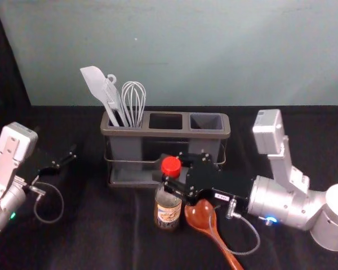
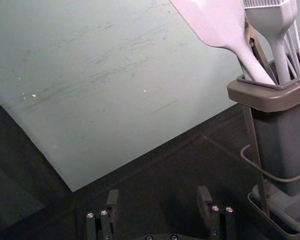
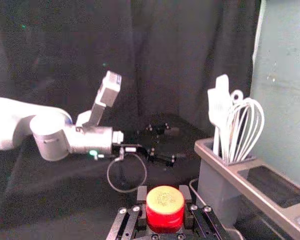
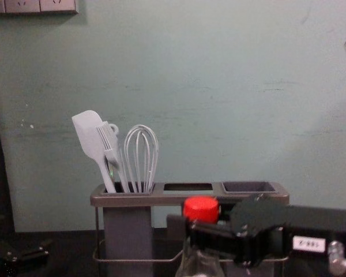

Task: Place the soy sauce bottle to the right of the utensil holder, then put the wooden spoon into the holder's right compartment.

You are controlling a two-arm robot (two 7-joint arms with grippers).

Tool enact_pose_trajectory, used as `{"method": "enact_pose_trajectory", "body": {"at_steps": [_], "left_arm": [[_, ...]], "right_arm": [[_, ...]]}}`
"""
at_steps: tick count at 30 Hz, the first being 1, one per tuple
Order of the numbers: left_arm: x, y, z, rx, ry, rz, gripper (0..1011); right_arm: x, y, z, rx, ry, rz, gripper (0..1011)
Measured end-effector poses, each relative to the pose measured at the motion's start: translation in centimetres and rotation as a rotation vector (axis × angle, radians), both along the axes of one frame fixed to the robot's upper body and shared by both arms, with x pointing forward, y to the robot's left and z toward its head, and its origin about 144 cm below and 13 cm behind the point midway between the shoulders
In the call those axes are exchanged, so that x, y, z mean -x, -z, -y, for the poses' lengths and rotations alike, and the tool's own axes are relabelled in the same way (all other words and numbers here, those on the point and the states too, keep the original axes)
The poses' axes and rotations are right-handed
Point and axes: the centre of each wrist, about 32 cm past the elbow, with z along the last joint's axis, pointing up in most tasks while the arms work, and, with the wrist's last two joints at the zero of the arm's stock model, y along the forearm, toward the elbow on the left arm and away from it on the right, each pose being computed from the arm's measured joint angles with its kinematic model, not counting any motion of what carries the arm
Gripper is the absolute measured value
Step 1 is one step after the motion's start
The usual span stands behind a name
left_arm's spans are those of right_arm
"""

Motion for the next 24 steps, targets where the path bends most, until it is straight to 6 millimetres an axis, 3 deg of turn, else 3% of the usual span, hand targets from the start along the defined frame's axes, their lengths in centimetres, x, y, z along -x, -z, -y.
{"method": "enact_pose_trajectory", "body": {"at_steps": [11,24], "left_arm": [[0.0,0.0,0.0,0.000,0.000,0.000,1011],[0.0,0.0,0.0,0.000,0.000,0.000,1012]], "right_arm": [[2.6,-2.1,1.8,-0.055,0.009,0.034,382],[6.5,-3.1,7.0,-0.049,0.092,0.050,382]]}}
